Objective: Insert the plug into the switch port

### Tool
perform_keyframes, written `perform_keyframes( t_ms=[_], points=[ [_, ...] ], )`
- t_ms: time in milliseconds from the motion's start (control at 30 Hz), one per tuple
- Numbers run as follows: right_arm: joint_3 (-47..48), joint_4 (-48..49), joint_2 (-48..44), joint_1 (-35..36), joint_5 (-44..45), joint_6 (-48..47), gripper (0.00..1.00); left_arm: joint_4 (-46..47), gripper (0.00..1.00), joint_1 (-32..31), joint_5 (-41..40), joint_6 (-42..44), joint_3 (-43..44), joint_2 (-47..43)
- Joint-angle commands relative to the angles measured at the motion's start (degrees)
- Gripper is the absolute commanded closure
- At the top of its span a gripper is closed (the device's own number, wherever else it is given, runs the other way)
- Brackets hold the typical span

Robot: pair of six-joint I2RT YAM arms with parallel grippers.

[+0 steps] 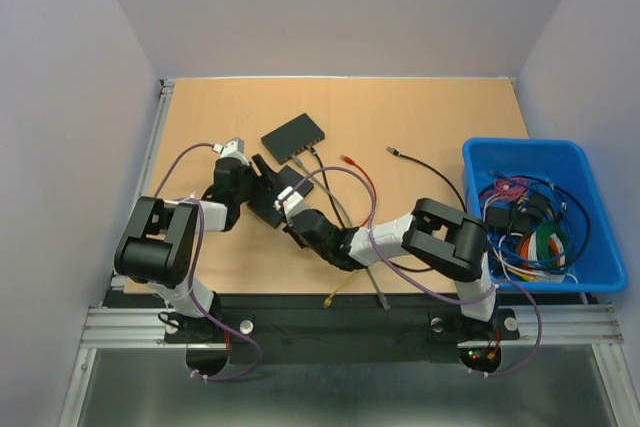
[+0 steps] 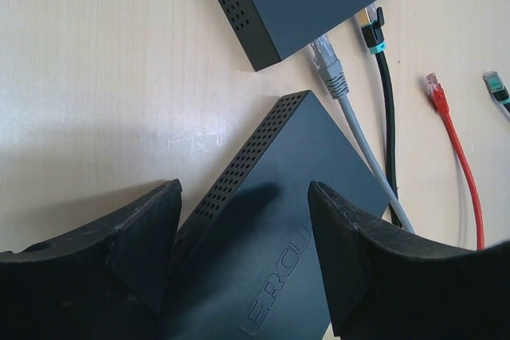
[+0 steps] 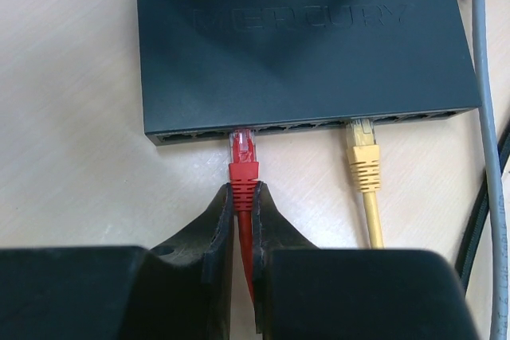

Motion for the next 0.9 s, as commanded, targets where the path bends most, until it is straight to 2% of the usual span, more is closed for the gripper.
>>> perform_keyframes(
  t_ms=[0,300,467,567,700,767,867],
  points=[
    [6.3,9.0,0.9,-1.6,-1.0,-0.7,1.00,-8.2,0.25,-3.7,7.1,-4.0,-1.9,2.5],
    [12.8,5.2,2.9,-4.4,-1.8,1.4,0.99,-6.7,0.25,-11.1,4.6,-8.8,-4.2,3.4],
    [13.5,4.3,3.6,-4.8,-2.4,2.4,0.99,-5.2,0.25,-12.2,3.7,-9.9,-4.8,4.0],
    [10.9,4.4,2.9,-4.8,-2.4,2.8,0.92,-6.8,0.25,-12.1,2.0,-9.7,-3.8,2.9],
    [6.4,4.3,1.2,-4.8,-1.4,3.7,0.70,-11.3,0.24,-11.7,-1.3,-7.7,0.0,1.9],
    [4.8,4.3,0.3,-4.8,-1.1,4.0,0.63,-13.8,0.24,-10.8,-3.6,-7.0,1.1,1.2],
    [1.4,4.3,-1.8,-4.8,-1.6,4.5,0.45,-16.5,0.24,-8.9,-5.1,-5.8,3.8,0.1]
  ],
)
